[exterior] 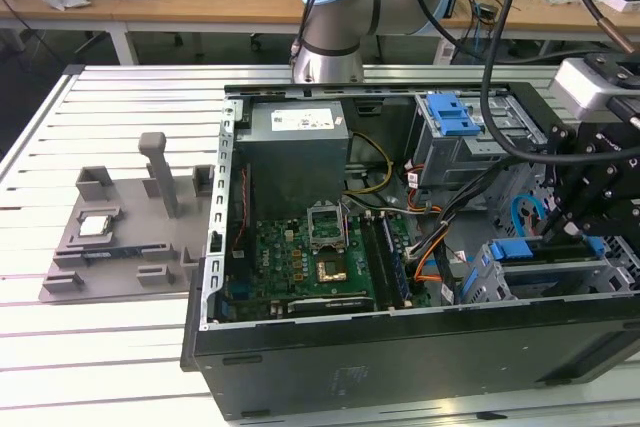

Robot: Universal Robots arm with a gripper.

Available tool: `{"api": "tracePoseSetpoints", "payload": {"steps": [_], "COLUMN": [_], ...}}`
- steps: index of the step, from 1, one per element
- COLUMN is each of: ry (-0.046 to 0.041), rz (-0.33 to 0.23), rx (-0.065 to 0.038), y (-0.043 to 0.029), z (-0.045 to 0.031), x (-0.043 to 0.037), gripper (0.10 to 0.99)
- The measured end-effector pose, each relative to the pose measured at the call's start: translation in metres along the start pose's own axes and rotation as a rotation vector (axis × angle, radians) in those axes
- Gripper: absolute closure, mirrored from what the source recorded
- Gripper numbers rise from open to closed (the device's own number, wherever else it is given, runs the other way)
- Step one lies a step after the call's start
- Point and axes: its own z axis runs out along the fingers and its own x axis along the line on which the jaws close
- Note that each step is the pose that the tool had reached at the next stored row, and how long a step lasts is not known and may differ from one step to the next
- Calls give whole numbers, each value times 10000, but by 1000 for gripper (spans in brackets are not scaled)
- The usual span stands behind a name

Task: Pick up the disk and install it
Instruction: 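Insert the second disk wire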

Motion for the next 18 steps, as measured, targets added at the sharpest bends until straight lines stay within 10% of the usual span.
{"api": "tracePoseSetpoints", "payload": {"steps": [7,18], "ry": [6,59], "rz": [1,6], "rx": [0,24], "y": [0,23], "z": [-5,-338], "x": [0,-64], "gripper": [851,980]}}
